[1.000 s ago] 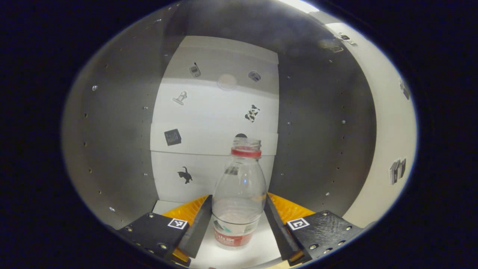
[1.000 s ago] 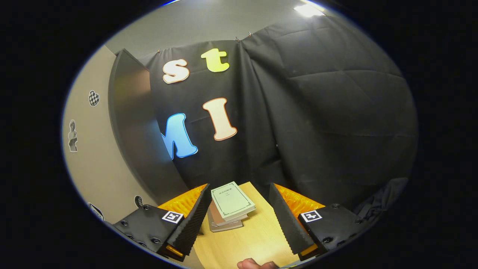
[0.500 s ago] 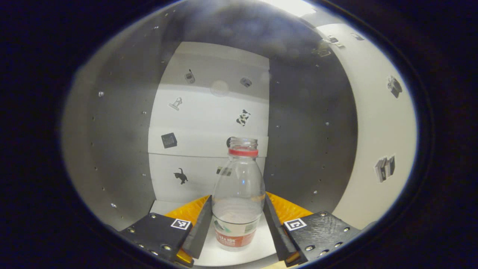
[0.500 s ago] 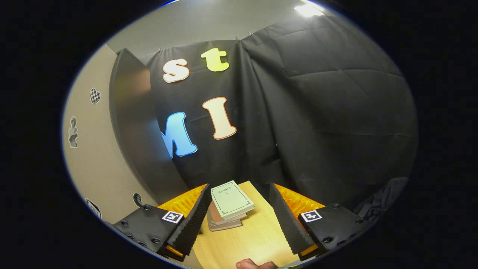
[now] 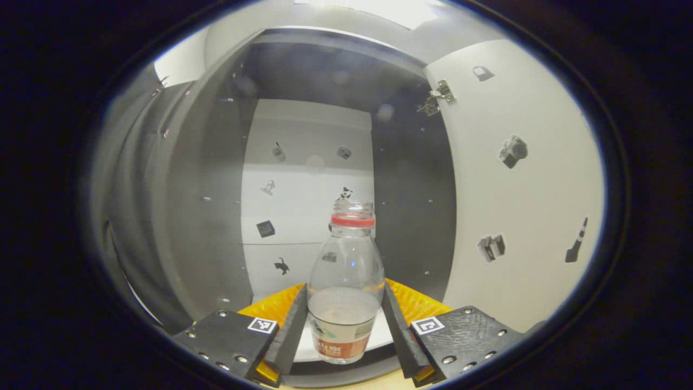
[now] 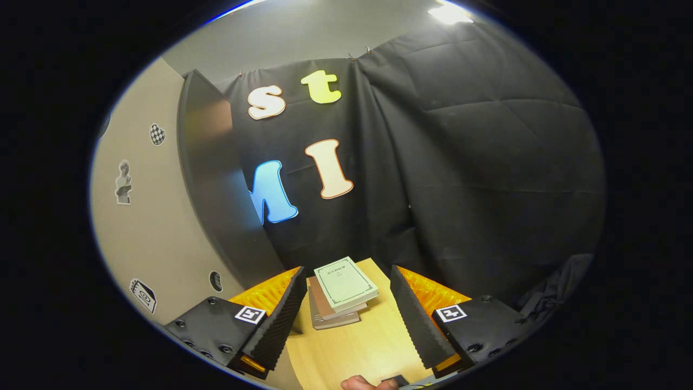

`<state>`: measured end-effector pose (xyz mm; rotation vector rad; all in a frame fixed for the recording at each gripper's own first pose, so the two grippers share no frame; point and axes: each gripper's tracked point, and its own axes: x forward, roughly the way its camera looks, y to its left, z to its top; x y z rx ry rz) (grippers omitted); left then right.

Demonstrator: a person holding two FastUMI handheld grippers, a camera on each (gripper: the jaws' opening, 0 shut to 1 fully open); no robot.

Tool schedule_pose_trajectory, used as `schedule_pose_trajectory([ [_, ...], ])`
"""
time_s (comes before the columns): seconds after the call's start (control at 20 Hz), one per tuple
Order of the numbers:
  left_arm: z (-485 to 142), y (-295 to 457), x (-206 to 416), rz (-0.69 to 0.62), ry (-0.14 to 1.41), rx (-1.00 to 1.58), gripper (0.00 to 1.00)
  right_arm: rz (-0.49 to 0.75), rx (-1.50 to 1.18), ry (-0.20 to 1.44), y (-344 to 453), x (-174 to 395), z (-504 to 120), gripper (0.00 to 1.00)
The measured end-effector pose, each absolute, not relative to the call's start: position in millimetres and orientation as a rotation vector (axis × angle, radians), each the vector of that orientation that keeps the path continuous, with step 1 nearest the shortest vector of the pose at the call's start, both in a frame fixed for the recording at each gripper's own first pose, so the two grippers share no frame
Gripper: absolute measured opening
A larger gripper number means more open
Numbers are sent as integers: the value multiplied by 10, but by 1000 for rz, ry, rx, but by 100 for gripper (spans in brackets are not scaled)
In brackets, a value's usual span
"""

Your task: Open the cabinet door with the right hand, grasp the bottle in the cabinet with the left hand and place it on the coaster, then close the cabinet door with the right hand.

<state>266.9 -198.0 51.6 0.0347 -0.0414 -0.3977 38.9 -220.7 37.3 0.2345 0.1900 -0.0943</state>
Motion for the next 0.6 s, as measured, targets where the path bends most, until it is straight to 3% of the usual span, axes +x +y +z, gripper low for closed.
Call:
schedule_pose_trajectory([
  [0.4,86,-922,1851,-234,-28,56,77,-124,229,184,-2143,186,312,98],
  [0.45,-11,-786,1756,-213,-20,61,76,-119,234,176,-2100,170,310,93],
  [0.6,-348,-426,1491,-162,3,59,73,-130,219,147,-2081,99,324,98],
])
